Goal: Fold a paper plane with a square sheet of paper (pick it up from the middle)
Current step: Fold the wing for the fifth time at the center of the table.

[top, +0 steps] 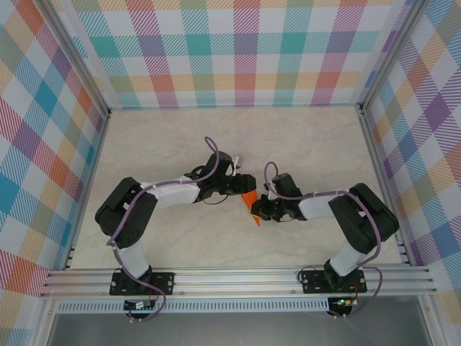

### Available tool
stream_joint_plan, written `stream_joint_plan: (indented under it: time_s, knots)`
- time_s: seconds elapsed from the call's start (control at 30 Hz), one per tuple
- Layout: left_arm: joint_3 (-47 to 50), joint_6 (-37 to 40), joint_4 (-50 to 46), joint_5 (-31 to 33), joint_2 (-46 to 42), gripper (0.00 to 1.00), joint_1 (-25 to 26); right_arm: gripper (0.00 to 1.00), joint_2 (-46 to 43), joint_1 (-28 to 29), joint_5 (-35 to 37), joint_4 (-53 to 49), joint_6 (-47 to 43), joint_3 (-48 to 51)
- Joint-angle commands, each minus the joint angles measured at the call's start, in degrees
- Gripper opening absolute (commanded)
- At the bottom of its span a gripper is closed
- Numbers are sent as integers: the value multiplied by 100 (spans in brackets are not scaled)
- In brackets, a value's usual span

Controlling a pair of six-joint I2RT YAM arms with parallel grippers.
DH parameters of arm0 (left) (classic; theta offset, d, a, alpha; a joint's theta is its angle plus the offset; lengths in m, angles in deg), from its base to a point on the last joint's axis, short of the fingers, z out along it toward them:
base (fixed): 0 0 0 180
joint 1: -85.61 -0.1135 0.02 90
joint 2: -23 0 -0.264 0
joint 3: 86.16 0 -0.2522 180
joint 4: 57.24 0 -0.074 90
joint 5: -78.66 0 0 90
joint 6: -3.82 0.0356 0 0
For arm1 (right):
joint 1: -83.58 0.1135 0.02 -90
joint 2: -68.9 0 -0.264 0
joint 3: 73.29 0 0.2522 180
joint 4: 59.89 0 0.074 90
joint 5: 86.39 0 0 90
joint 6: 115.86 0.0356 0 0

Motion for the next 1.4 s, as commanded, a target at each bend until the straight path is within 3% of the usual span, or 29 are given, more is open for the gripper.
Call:
stream_joint_plan:
  time_s: [0.0,0.33,0.63,1.37]
  knots:
    - [256,29,54,52,23,47,-17,7,264,-16,107,-499,9,197]
    - [159,-235,707,-271,714,45,-14,7,314,-17,50,-506,-8,174]
    - [-21,-132,287,320,1028,43,-56,5,326,-19,18,-691,-69,218]
    - [-526,431,-251,88,1415,43,-772,4,109,-26,50,-1033,-195,228]
